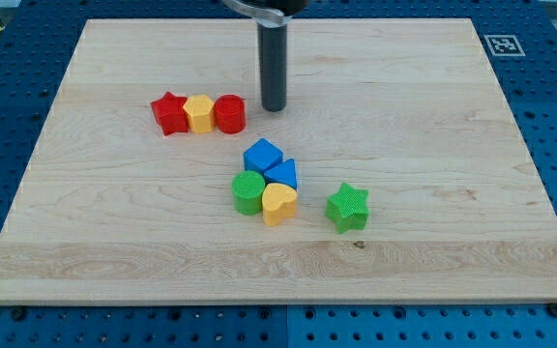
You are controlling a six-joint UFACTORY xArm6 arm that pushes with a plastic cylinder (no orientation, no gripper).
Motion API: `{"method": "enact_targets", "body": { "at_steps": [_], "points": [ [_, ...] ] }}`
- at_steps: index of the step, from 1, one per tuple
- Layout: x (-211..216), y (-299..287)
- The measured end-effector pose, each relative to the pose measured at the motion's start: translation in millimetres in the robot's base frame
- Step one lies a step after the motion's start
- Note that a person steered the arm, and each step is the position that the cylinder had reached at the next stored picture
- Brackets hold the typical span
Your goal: Point at the yellow heart
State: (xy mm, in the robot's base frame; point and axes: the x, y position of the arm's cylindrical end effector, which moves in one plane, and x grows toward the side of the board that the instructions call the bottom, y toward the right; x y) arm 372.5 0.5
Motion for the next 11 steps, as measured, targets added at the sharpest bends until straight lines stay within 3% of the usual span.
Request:
{"method": "enact_targets", "body": {
  "at_steps": [2, 5, 7, 8, 9, 11],
  "points": [
    [0, 78],
    [53, 154],
    [99, 140],
    [169, 127],
    [213, 121],
    [217, 1]
  ]
}}
